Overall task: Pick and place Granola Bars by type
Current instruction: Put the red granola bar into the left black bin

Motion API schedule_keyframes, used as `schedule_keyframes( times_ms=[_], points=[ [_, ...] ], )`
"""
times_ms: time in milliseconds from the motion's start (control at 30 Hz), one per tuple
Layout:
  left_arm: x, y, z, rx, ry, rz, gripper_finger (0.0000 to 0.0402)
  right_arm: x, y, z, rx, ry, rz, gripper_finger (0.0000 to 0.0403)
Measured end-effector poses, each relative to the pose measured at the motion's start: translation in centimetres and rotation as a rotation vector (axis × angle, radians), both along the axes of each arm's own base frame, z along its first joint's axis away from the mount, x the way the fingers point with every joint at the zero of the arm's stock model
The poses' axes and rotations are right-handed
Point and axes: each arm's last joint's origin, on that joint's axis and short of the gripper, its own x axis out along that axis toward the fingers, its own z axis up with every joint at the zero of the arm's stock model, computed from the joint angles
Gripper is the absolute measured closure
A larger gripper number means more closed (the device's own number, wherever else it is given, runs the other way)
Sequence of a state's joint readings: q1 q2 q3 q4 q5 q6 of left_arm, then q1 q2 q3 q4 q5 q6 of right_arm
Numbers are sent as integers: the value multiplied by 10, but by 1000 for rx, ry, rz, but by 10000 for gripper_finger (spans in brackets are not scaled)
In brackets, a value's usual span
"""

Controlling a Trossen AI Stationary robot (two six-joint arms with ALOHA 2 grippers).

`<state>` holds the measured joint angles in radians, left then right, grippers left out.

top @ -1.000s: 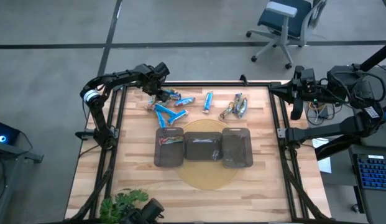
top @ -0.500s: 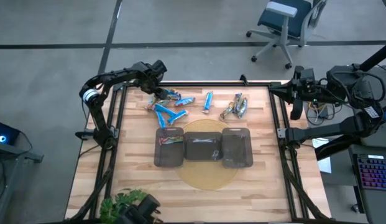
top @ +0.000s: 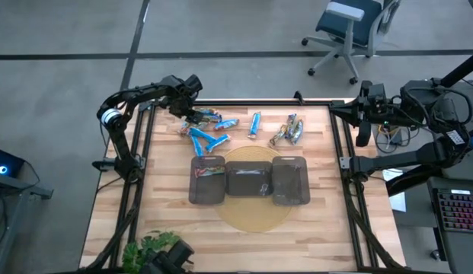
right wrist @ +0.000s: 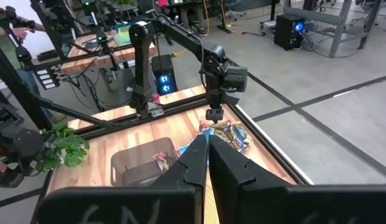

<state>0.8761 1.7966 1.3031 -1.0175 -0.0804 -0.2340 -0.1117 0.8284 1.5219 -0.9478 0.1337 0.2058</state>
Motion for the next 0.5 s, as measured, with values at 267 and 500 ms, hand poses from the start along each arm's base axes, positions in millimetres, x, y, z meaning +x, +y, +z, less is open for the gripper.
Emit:
schedule_keyframes(
  times_ms=[267, 500],
  points=[
    [1, 0, 0, 6, -2, 24, 216, 0, 0, 0, -7, 2, 2, 394],
    [2, -1, 0, 5, -2, 21, 216, 0, 0, -1, -5, 9, 2, 394]
  ],
)
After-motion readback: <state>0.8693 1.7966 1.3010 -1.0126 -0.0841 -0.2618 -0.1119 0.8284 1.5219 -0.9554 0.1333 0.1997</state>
